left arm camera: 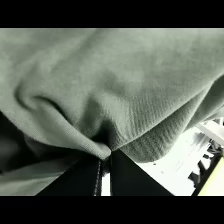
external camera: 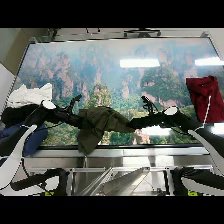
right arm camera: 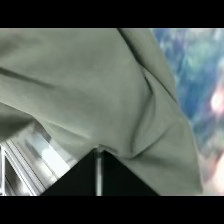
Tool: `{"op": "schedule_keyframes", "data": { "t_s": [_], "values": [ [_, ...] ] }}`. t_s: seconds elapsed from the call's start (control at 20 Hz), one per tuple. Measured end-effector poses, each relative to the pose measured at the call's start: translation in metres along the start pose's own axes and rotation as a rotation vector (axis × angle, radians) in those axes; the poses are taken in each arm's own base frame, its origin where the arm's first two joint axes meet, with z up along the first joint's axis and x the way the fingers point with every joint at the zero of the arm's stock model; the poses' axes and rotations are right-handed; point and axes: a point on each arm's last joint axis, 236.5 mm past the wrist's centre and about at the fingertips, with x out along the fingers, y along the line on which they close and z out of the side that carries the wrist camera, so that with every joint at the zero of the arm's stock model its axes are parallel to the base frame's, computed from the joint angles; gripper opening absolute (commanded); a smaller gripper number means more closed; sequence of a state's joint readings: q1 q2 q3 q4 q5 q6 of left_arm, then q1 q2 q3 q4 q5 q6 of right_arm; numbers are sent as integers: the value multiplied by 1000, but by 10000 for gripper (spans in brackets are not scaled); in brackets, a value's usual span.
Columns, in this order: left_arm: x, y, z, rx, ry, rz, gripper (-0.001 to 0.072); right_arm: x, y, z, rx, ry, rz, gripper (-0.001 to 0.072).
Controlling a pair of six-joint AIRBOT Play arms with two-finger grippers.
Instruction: Fold the shirts.
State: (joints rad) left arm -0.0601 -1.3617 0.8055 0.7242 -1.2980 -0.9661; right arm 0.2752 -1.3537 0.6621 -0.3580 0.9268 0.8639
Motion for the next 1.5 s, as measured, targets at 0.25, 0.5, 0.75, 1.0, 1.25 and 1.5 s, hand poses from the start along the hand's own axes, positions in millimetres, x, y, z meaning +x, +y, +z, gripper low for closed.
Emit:
{"op": "schedule_keyframes", "data": {
  "t_s": [0.25,0.5,0.75,1.0,1.25,1.5],
  "values": [
    [-8,-28,9,15,-55,-80,-1,-6,0,12,-4,-44,4,18],
    [-78,-103,34,166,-242,-163,14,-72,52,57,-125,-174,86,18],
    [-218,-242,40,476,-602,-241,24,-220,193,102,-479,-482,133,18],
    [-315,-371,-21,806,-884,-201,25,-334,331,61,-840,-731,90,18],
    [-332,-404,-55,889,-964,-103,25,-359,357,36,-931,-769,8,19],
    [-302,-332,-19,637,-862,-164,27,-308,292,69,-759,-532,5,20]
  ]
}}
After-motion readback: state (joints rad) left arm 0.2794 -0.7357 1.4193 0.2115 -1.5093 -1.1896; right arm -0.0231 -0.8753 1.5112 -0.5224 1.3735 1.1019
